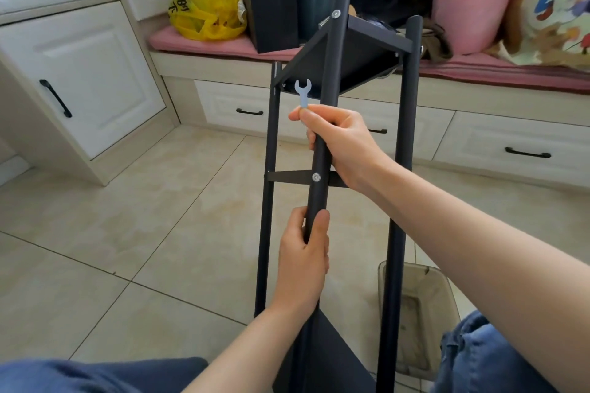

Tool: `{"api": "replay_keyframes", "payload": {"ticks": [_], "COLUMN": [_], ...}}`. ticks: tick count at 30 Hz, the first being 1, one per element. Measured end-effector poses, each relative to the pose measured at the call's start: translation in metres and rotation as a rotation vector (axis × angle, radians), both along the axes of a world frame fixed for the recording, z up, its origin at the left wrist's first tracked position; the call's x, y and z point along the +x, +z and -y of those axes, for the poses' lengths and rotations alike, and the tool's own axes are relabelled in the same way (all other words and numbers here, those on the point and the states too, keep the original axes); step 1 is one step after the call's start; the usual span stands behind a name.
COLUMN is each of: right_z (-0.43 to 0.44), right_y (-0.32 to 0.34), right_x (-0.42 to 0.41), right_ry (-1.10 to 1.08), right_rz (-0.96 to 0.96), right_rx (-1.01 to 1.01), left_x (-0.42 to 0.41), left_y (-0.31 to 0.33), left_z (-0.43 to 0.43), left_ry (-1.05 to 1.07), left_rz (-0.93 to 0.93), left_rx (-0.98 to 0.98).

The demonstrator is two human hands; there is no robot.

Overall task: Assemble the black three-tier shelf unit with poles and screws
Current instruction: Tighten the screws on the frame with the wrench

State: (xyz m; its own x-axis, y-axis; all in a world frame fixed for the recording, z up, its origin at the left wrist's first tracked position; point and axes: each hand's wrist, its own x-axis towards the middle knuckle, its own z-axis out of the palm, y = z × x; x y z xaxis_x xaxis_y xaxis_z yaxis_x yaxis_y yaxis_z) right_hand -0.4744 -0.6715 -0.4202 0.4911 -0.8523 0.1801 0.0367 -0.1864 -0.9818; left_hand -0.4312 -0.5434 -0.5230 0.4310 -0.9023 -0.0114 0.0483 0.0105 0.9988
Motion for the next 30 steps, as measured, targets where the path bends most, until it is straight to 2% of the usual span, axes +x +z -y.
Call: {"api": "replay_keyframes", "payload": {"ticks": [8,16,22,26,30], "right_z": [0.005,0.008,0.006,0.004,-0.005], "right_y": [-0.007,-0.009,-0.009,-0.005,-0.019], "right_x": [0.001,-0.005,-0.011,-0.018,-0.033], "right_ry": [0.026,0.061,0.082,-0.018,-0.093], "right_rz": [-0.104,-0.166,-0.178,-0.234,-0.352], "right_rx": [-0.068,-0.115,-0.072,-0.059,-0.165], "left_x": [0.003,0.005,-0.001,0.003,0.006], "left_y": [-0.016,-0.02,-0.026,-0.026,-0.026], "left_z": [0.002,0.003,0.002,0.004,0.007], "left_ry": [0.029,0.047,0.115,0.134,0.153], "left_rz": [0.025,0.143,0.178,0.195,0.2], "left_rx": [0.006,-0.002,-0.013,-0.02,-0.025]}}
